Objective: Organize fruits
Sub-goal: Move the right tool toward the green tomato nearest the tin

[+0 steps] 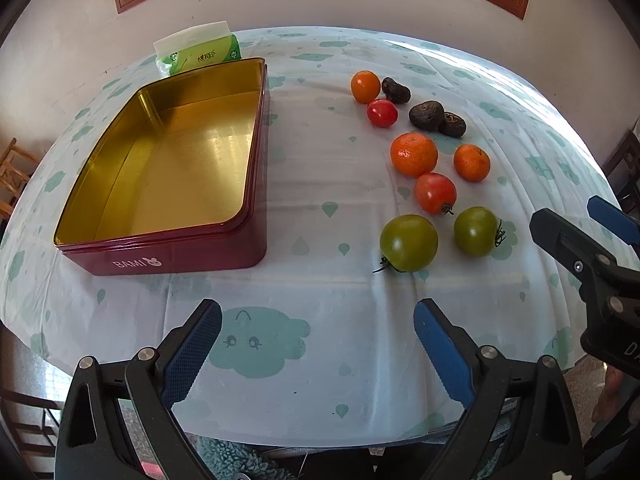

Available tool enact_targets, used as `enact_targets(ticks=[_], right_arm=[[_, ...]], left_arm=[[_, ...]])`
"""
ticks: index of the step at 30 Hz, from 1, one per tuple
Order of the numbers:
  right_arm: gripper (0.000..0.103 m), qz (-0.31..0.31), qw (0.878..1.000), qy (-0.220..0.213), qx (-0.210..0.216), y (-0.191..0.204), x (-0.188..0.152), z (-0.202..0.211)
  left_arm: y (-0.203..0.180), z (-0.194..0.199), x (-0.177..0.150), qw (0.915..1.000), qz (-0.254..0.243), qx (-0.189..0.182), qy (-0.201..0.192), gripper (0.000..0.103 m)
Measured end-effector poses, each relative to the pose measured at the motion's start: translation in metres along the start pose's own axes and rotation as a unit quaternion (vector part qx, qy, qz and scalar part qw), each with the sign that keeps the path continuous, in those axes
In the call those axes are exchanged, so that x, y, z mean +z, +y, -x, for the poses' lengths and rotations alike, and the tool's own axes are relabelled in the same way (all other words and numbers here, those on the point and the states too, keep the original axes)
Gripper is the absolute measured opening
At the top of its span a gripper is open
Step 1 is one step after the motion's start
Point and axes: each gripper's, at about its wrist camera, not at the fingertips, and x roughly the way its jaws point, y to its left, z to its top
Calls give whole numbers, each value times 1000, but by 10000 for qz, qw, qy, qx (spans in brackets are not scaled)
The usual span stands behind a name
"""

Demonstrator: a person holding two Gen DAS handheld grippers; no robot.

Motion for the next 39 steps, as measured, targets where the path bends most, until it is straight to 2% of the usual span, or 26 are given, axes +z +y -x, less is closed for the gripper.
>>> enact_targets(ticks=[31,39], right_arm=[[102,79,9996,149,221,7,-8,-12],[84,127,9988,312,356,8,-11,-24]], left_arm=[[7,7,5,9999,37,23,-98,93],[9,6,5,10000,46,-33,-57,89]])
